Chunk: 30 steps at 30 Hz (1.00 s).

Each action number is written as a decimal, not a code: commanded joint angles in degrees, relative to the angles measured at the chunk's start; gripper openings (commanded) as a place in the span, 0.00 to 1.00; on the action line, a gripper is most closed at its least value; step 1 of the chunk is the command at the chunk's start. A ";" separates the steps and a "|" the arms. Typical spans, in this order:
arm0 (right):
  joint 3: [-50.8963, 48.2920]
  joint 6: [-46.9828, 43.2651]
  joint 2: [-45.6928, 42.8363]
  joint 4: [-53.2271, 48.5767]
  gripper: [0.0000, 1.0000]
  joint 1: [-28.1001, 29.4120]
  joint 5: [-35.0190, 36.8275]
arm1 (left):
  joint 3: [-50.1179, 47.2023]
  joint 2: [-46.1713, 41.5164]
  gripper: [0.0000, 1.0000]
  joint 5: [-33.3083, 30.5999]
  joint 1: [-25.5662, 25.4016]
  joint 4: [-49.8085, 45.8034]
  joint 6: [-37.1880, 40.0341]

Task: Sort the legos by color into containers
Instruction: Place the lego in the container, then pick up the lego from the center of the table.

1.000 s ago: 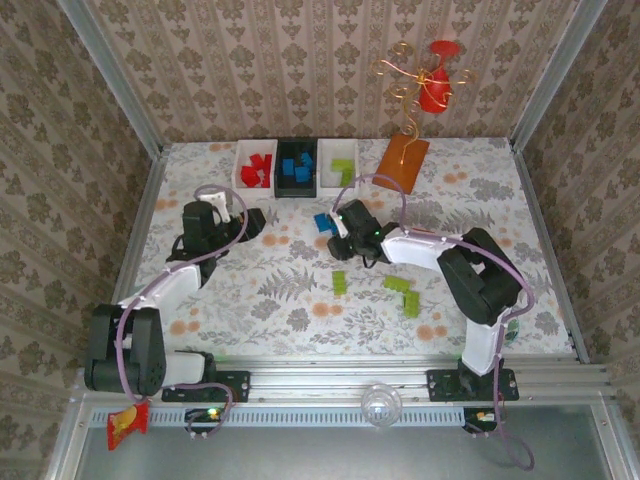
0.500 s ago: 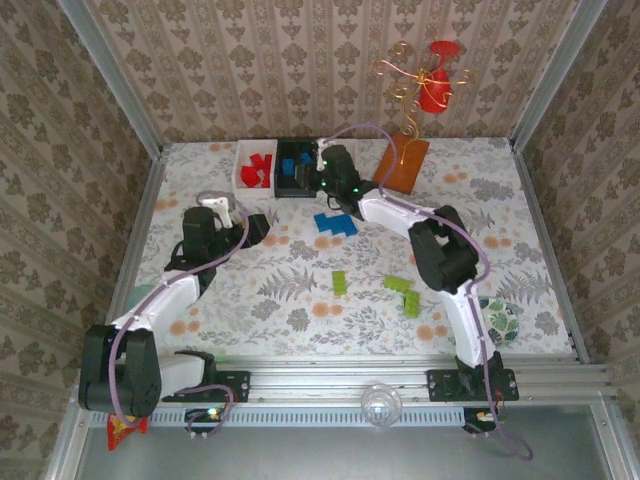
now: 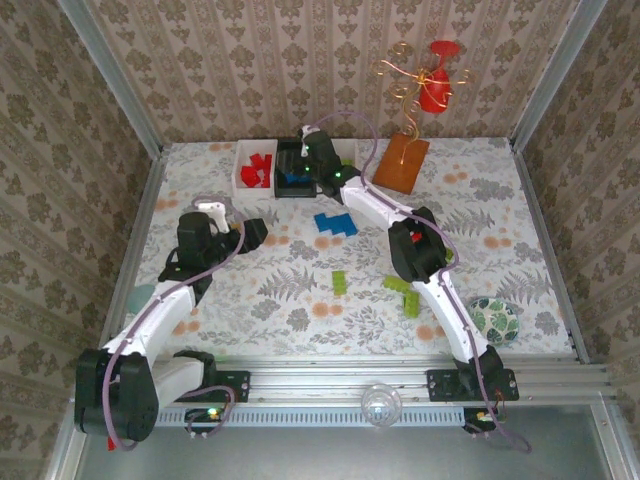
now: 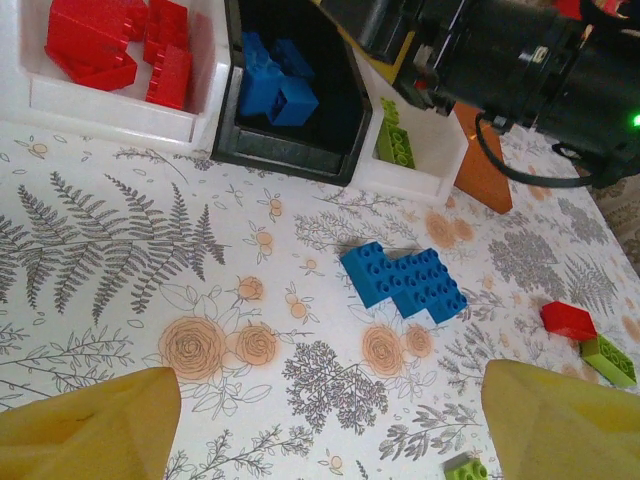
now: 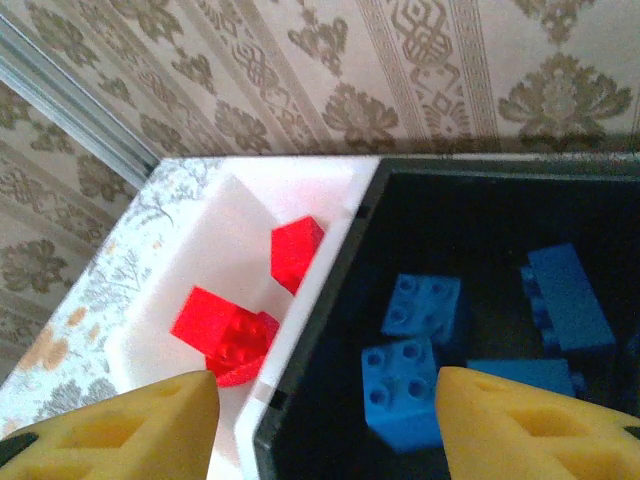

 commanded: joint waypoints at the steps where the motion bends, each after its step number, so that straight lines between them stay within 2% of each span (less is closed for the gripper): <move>1: 0.17 -2.01 -3.14 -3.75 0.63 -0.19 -0.33 | -0.69 -0.61 0.80 -0.03 -0.34 -0.67 1.58; 4: -10.15 -3.01 -10.33 -0.20 0.64 -0.19 -1.06 | -0.95 -0.35 0.81 0.19 -0.34 -0.08 1.38; 8: -30.36 -4.83 -23.84 6.04 0.66 -0.21 -0.96 | -1.48 0.25 0.83 1.77 -0.58 2.01 0.93; 12: -47.43 -7.28 -35.60 5.26 0.69 -0.19 1.09 | -1.24 1.51 0.83 3.27 -1.95 4.24 0.31; 17: -63.01 -9.11 -44.71 1.78 0.71 0.31 7.41 | -0.78 3.23 0.83 3.81 -4.21 5.00 1.27; 24: -70.54 -9.62 -45.09 0.70 0.73 0.86 11.51 | 2.06 7.65 0.83 4.02 -8.50 4.39 3.89; 30: -67.54 -10.99 -39.39 0.21 0.72 1.21 12.86 | 3.11 10.29 0.83 2.64 -10.62 4.32 4.04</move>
